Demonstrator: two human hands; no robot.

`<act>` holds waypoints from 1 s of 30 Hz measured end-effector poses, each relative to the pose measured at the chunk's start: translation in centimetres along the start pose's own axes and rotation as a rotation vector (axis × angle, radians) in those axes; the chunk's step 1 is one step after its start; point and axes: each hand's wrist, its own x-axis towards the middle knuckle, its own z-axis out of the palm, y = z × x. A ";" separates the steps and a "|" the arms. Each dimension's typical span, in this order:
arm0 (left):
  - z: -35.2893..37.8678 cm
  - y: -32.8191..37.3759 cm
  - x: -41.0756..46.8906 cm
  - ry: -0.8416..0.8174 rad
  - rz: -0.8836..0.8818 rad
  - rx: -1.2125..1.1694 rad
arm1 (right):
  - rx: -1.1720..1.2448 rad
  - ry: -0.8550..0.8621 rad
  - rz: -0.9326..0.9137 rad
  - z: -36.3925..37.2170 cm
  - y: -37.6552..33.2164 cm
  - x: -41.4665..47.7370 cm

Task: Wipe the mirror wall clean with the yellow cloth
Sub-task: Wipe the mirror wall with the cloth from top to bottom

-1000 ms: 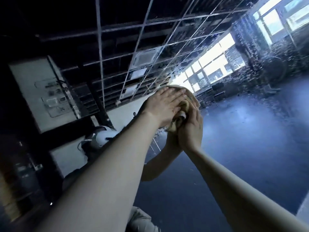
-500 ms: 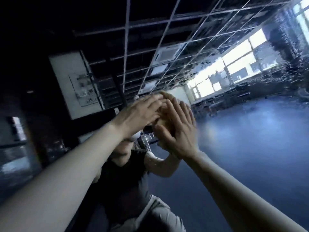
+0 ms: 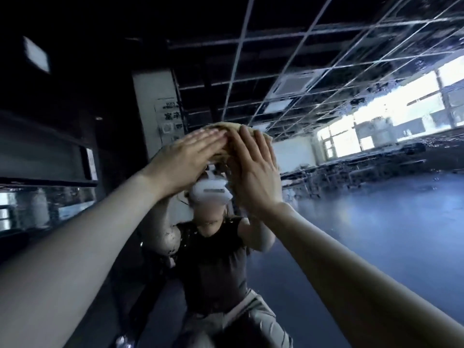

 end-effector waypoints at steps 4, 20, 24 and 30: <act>0.6 1.2 -5.5 0.024 -0.082 -0.076 | 0.019 0.016 -0.037 1.6 -3.1 -4.2; -2.3 -9.8 -11.3 0.143 -0.435 -0.227 | -0.085 -0.075 -0.404 6.4 -13.3 7.2; -2.8 -7.4 -14.2 0.143 -0.493 -0.282 | -0.066 -0.025 -0.443 6.9 -13.8 2.8; -6.7 -8.4 -20.5 0.189 -0.509 -0.359 | -0.253 -0.143 -0.683 7.4 -14.8 4.3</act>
